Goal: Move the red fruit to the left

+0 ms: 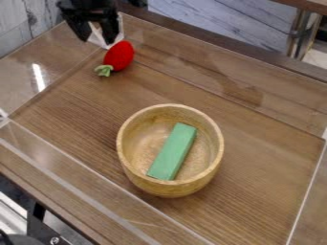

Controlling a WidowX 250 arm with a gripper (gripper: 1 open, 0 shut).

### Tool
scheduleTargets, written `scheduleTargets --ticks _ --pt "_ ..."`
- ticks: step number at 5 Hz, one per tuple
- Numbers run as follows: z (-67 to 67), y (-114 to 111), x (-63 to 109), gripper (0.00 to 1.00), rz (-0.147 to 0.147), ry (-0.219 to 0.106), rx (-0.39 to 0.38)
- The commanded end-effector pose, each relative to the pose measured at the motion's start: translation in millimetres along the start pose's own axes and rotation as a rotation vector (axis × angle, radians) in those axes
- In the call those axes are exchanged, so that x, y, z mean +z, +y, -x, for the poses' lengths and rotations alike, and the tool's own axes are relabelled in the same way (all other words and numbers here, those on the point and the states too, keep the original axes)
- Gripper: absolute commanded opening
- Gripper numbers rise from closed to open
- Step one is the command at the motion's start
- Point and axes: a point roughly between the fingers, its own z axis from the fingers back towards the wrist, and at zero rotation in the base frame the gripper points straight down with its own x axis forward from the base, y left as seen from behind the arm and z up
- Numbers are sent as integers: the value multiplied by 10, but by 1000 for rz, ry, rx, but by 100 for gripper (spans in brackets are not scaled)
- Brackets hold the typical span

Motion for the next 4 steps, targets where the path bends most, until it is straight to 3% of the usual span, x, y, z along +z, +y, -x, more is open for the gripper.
scheduleTargets --ticks 1,2,4 --pt "-122 31 146 100 -38 -69 29" --pt "-71 0 31 100 -55 -62 70" --pt "-190 -26 -11 100 -72 -57 134"
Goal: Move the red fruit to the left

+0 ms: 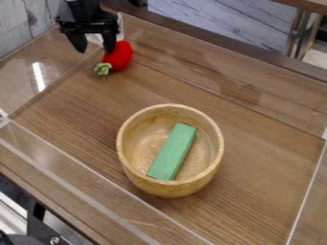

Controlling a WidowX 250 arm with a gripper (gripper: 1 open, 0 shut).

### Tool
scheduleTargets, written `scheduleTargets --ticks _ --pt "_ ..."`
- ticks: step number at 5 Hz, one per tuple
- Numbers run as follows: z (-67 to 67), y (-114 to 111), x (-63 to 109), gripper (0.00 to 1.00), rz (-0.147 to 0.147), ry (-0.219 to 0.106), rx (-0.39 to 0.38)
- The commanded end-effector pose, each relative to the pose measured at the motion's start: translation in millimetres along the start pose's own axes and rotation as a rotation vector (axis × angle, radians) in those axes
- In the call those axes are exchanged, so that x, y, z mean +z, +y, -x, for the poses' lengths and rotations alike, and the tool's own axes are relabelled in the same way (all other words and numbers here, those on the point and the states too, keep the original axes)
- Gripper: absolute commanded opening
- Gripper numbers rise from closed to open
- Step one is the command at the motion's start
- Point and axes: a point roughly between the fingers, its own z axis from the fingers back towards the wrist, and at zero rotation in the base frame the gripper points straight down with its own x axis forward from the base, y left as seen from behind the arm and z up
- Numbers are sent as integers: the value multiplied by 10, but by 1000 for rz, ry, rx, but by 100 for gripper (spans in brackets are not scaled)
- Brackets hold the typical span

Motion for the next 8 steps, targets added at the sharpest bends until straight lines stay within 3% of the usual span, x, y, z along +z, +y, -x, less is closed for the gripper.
scheduleTargets --ticks 1,3,4,5,7,8 --pt "-161 -57 151 100 -17 -65 33" --pt "-34 -289 595 100 30 -69 -47" --pt "-83 -414 685 100 33 -72 -19" --pt "-130 -482 724 100 24 -71 15" --pt "14 -612 849 100 18 -65 39" --pt "35 -563 842 100 -2 -63 89"
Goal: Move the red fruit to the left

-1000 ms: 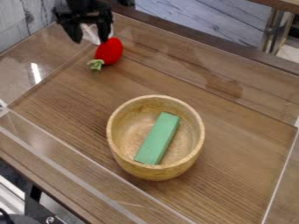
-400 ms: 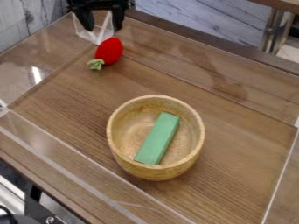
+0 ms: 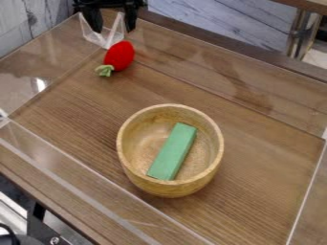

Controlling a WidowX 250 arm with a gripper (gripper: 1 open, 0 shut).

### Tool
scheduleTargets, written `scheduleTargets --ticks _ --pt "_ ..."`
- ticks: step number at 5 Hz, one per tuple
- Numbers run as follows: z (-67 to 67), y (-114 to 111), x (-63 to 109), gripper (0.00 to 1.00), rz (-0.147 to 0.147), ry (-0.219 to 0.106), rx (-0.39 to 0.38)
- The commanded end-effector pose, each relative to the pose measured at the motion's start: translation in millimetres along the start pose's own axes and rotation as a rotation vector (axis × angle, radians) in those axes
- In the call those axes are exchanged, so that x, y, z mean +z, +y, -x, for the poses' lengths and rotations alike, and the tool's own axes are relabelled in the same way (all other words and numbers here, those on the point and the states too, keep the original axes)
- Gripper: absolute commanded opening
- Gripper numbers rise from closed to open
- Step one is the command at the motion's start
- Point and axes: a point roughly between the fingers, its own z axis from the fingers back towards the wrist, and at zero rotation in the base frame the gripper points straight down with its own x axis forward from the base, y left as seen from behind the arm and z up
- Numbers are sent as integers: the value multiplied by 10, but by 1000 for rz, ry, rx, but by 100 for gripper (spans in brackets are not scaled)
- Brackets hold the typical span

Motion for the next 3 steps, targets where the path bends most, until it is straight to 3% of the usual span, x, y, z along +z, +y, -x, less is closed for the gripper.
scheduleTargets --ticks 1,3 --pt "-74 25 257 100 -13 -80 49" --pt "-226 107 409 100 -22 -72 73"
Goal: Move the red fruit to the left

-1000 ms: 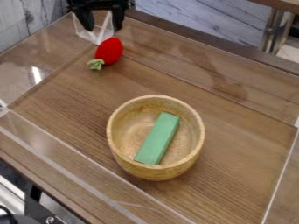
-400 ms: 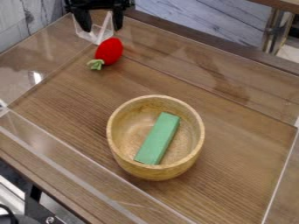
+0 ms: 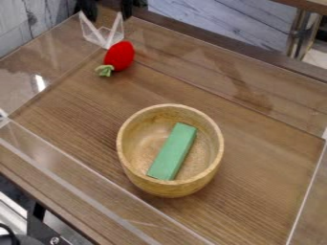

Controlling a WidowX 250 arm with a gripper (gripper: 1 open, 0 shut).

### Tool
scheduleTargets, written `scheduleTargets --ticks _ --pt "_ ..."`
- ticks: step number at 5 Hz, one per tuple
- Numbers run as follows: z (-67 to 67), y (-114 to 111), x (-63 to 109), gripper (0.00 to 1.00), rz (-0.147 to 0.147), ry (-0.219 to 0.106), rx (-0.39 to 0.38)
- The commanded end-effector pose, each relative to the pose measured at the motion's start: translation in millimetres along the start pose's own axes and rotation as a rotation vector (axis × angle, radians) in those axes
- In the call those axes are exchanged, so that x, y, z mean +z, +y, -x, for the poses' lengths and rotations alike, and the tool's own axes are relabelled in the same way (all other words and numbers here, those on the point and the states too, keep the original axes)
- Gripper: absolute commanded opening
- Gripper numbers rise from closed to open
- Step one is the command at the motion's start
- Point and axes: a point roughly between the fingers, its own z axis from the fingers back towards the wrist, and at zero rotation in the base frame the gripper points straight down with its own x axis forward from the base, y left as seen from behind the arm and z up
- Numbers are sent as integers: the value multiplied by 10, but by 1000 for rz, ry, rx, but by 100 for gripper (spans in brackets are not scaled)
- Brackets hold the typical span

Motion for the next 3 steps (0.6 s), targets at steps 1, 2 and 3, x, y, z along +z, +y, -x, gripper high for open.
scheduleTargets --ticks 1,2,3 --pt "-219 94 223 0 -9 -68 27" --pt "-207 83 126 100 -26 -62 28" --pt "-200 74 24 0 -44 -56 29"
